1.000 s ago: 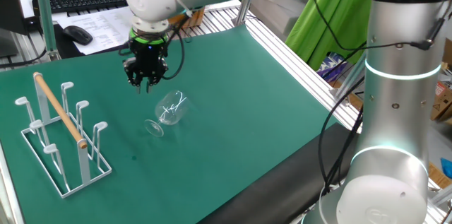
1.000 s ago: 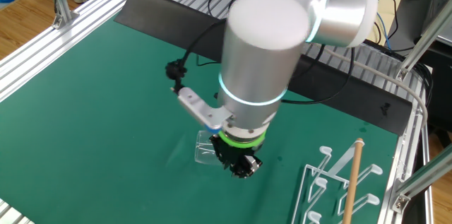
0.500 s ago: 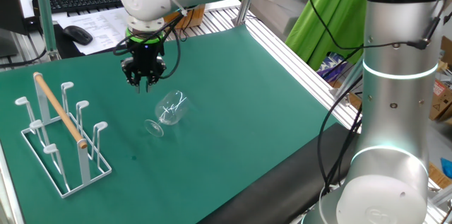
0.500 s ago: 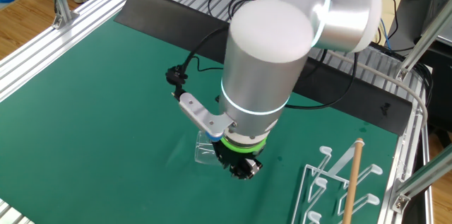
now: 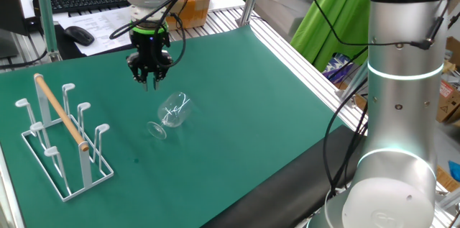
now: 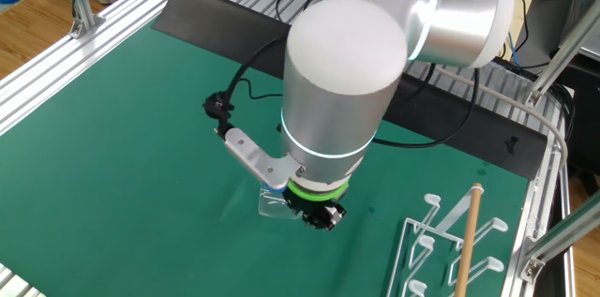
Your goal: Put the cup on the cup rack
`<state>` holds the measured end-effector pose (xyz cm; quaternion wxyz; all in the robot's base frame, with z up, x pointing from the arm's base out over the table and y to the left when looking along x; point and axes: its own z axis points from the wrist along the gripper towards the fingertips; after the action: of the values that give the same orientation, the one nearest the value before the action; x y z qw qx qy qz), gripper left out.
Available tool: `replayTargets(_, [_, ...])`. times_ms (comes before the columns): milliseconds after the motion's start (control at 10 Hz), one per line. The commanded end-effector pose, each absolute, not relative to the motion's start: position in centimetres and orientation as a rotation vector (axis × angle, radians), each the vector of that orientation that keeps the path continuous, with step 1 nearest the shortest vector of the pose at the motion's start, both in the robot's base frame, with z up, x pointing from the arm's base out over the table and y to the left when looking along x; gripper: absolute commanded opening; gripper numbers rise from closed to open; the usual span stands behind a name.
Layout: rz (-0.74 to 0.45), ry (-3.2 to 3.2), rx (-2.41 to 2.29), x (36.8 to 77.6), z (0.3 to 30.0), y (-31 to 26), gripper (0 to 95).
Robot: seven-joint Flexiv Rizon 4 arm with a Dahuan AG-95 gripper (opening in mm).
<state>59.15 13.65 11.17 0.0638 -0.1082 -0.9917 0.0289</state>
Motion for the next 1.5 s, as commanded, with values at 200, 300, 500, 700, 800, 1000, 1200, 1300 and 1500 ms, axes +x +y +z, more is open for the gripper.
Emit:
replayTargets(200, [0.161,-2.909,-0.416,57.9,11.4,11.9,19.0])
replayTargets(300, [0.145,-2.901,-0.448,57.2,11.0,11.2,19.0])
replayTargets(500, [0.131,-2.881,-0.511,55.7,10.3,11.2,19.0])
replayTargets(700, [0.098,-2.863,-0.583,53.5,10.0,11.8,19.0])
replayTargets(800, [0.093,-2.855,-0.617,52.2,10.1,12.3,19.0])
replayTargets(1000, [0.086,-2.849,-0.645,51.3,10.0,12.8,19.0])
replayTargets(1200, [0.009,-2.825,-0.743,51.0,9.8,13.1,19.0])
replayTargets(1300, [0.004,-2.822,-0.771,50.9,9.7,13.2,38.0])
replayTargets(1500, [-0.015,-2.82,-0.837,50.5,9.4,13.6,38.0])
